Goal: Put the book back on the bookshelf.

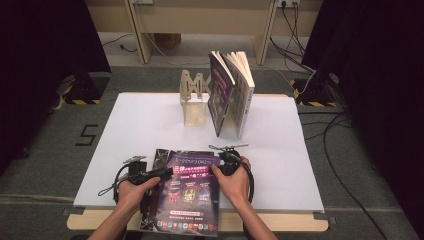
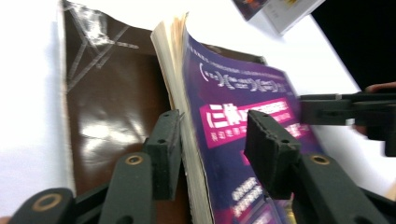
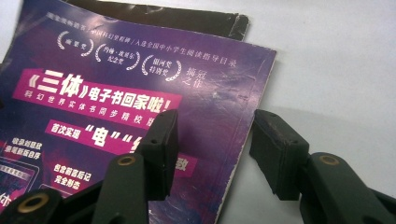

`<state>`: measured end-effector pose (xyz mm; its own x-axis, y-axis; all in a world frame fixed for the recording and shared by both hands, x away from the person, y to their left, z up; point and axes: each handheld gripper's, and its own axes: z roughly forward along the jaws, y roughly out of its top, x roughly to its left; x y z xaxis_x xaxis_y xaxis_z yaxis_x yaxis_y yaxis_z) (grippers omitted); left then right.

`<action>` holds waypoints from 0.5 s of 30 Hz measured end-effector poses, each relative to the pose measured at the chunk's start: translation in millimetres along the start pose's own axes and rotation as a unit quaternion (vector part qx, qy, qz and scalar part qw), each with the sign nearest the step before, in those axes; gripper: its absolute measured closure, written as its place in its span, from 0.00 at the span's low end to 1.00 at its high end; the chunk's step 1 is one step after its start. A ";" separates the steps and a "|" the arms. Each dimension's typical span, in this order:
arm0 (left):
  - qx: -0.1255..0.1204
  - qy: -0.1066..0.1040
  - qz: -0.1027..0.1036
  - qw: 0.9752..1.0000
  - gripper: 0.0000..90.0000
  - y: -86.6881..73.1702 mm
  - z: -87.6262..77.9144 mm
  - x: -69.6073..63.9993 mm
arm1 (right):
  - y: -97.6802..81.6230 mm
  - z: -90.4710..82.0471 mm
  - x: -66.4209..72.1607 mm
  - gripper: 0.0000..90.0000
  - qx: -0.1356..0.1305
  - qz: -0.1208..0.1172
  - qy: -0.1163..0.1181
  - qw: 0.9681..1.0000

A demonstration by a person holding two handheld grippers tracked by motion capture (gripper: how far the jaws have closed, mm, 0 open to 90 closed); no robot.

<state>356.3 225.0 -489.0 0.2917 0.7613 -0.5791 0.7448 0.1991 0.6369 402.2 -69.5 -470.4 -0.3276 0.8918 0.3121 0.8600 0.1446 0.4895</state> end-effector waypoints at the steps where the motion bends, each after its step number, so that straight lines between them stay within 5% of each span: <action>1: 0.001 -0.012 -0.009 1.000 0.63 -0.5 -0.3 -0.7 | -0.1 0.0 0.0 0.57 0.000 0.000 0.000 1.000; 3: 0.004 -0.029 -0.019 0.999 0.65 -1.9 1.3 -2.7 | -0.3 0.1 0.7 0.57 -0.001 0.003 0.000 1.000; 5: 0.008 -0.022 -0.008 1.000 0.66 -1.8 2.5 -3.1 | -0.5 0.2 0.6 0.57 -0.002 0.002 -0.001 1.000; 10: 0.029 -0.013 -0.022 0.999 0.85 0.8 2.1 3.6 | 0.2 0.7 -0.1 0.57 -0.002 -0.006 0.001 1.000; 15: 0.034 -0.019 -0.039 0.999 0.90 2.6 2.4 4.5 | 0.8 0.5 0.7 0.56 0.001 -0.003 -0.001 1.000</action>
<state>361.0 227.5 -491.2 0.2531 0.7215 -0.6445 0.8045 0.2131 0.5545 402.9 -68.6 -470.2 -0.3312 0.8918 0.3083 0.8588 0.1496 0.4899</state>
